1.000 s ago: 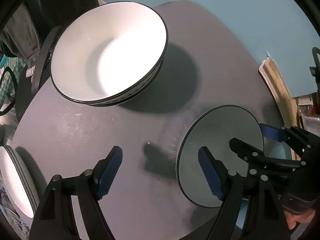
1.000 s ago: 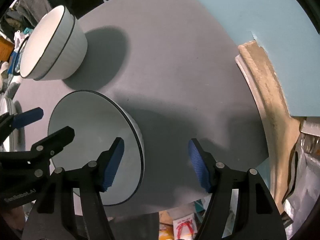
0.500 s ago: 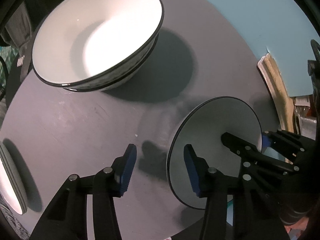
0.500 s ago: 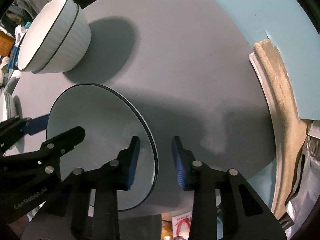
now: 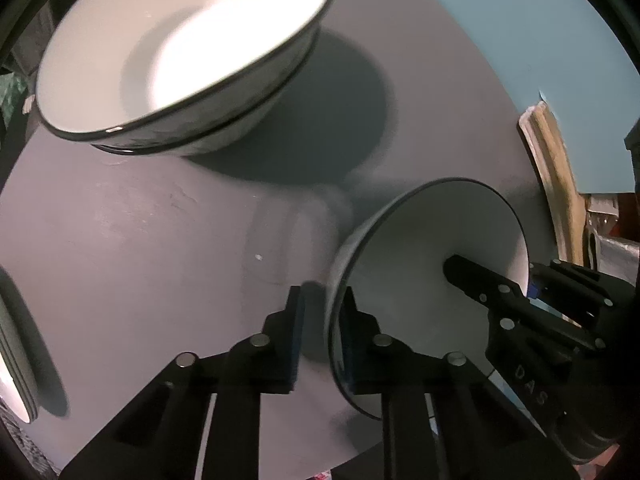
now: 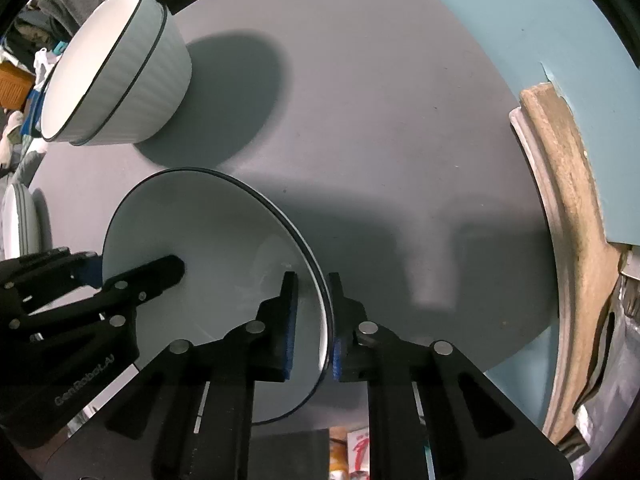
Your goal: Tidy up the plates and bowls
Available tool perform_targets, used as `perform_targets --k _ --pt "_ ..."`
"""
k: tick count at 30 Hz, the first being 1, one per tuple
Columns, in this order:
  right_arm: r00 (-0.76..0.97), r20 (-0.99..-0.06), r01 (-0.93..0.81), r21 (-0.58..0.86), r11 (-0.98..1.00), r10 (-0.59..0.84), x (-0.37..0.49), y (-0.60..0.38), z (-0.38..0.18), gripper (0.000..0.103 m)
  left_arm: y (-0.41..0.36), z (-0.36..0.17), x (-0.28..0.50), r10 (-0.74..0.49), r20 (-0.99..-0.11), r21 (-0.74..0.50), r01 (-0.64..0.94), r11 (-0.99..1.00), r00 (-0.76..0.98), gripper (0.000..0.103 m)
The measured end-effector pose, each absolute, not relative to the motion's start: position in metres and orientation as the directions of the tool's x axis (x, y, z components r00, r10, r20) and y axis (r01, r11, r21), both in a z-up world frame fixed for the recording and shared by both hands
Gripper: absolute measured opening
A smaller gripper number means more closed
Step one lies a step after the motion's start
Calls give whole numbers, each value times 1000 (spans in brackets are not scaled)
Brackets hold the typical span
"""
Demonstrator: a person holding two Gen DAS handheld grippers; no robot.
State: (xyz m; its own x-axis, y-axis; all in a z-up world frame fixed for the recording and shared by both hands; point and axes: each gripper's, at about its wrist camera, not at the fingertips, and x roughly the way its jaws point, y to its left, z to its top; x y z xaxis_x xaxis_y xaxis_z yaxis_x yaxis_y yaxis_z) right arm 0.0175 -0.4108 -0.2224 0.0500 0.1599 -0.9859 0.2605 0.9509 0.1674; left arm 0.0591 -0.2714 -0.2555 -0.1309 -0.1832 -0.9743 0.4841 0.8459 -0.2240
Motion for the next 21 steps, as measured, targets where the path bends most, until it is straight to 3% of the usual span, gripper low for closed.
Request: perform_targets --k 21 --pt "42 -981 306 192 932 189 22 -422 -228 6 -265 -251 58 -178 -976 -215 464 859 -123 10"
